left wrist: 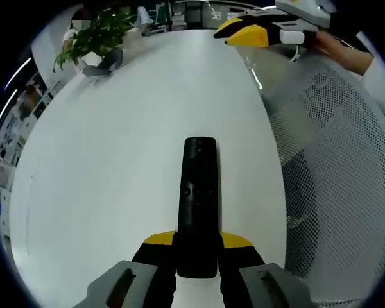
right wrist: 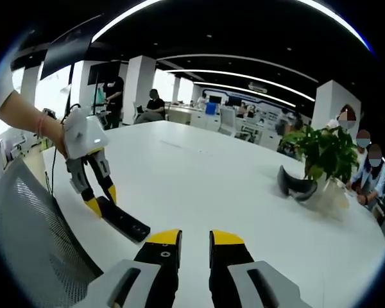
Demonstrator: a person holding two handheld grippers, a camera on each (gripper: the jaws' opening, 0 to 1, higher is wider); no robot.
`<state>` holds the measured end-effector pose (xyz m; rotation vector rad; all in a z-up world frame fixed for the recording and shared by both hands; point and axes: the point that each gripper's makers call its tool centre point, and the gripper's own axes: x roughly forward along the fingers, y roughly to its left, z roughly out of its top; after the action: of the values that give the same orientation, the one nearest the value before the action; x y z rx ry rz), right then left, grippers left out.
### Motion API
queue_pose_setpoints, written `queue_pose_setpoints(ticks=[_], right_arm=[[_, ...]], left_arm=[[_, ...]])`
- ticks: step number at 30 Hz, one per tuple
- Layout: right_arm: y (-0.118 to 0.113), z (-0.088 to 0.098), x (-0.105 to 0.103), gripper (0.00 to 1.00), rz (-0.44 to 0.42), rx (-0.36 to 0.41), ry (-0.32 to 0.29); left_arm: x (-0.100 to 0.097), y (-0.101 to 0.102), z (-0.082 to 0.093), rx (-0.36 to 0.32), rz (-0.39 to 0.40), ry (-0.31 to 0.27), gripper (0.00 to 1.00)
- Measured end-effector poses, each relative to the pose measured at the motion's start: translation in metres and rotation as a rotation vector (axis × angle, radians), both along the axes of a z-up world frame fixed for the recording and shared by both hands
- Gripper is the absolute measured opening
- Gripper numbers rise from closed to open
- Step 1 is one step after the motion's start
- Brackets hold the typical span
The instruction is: Press the specified remote control buttons in sequence, fully releasing each button before pressing the next.
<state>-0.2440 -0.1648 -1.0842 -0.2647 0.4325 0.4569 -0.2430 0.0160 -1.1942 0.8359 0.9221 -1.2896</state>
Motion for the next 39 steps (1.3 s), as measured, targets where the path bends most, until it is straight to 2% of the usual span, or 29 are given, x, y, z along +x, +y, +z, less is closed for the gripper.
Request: queue_pose_setpoints(ticks=[39], right_arm=[[0.006, -0.003, -0.003, 0.11, 0.031, 0.002, 0.015]], left_arm=[[-0.025, -0.005, 0.000, 0.030, -0.059, 0.000, 0.23]])
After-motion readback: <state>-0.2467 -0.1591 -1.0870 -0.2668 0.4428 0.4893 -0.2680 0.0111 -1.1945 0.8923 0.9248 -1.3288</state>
